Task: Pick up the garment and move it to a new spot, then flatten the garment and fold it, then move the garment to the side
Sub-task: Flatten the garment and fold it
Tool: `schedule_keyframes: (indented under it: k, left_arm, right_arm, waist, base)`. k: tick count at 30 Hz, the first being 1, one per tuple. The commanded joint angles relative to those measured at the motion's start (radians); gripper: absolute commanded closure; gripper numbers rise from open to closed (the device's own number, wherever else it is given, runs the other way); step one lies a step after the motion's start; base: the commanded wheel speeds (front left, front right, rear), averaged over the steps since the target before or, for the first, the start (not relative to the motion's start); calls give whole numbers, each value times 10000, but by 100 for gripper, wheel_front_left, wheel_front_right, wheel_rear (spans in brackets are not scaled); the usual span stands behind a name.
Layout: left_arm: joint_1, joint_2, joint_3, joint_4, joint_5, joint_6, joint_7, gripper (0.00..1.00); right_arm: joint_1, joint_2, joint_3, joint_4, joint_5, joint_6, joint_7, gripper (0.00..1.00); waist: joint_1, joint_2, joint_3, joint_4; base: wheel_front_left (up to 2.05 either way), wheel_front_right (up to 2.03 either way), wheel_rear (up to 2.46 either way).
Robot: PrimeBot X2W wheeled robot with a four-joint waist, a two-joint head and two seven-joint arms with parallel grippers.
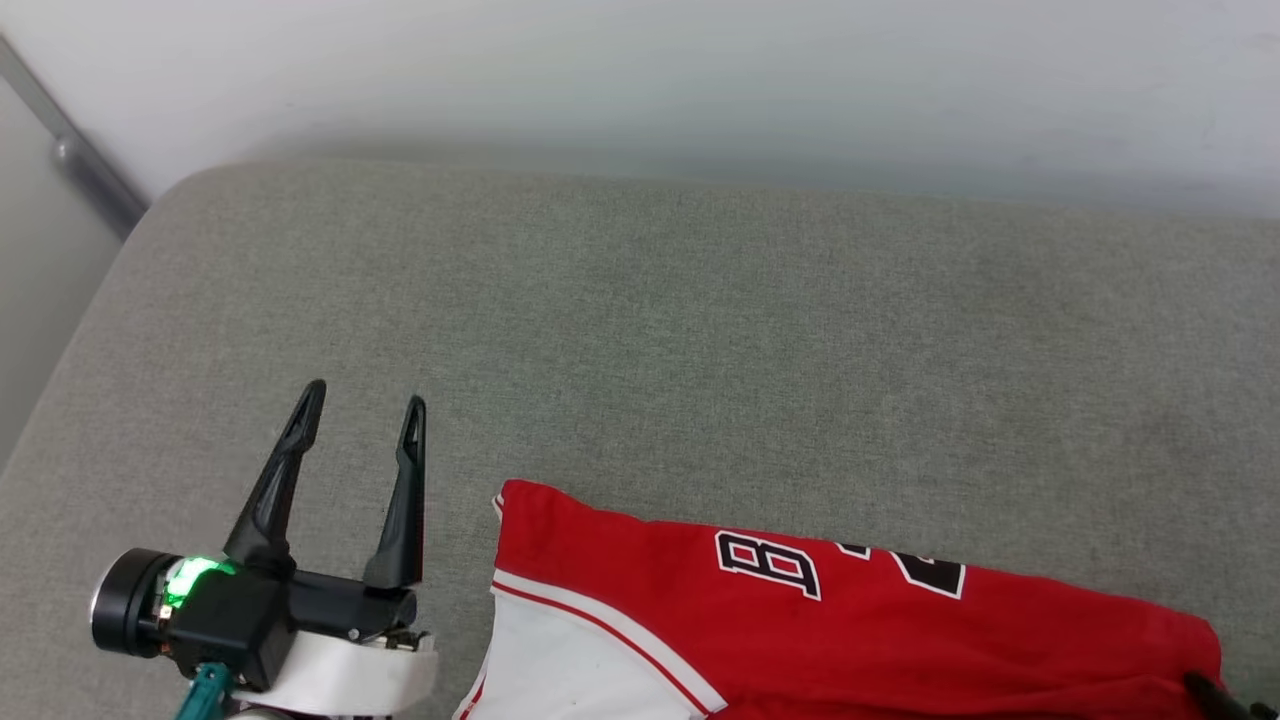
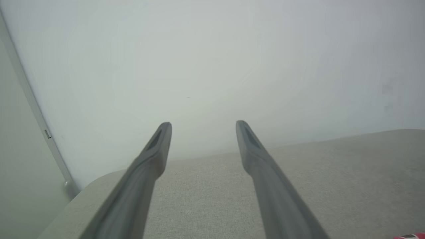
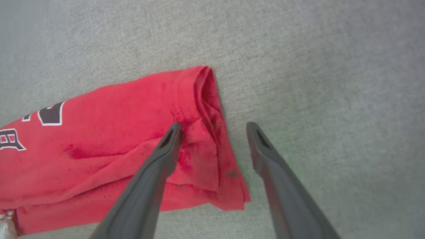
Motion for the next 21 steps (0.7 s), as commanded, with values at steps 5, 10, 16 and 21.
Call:
schedule_keyframes:
  k: [5,10,16,21]
  left_arm:
    - [335,-546,469,-162,790,-394,-18,0]
    - [501,-887,858,-76,1155,-868,-19,0]
    - [620,-1223,1092,54,1455,-1257,-20,0]
    - [631,-1459,1238,161,1572,-1481,-20,0]
  right_arm:
    - [-382,119,-118,1170,294,-4,-338,0]
    - [-506,193,179,2278,679,-4,-521,0]
    - [-367,424,1211,2909,1422,25,-337,0]
    - [-119,469,1667,3060,1527,50,-426,59]
  waist:
    - [0,0,174,85]
    - [0,0,289,169]
    - [0,0,345,237]
    - [0,0,295,245]
  base:
    - [0,0,0]
    - [0,0,0]
    - [0,0,0]
    - [0,0,0]
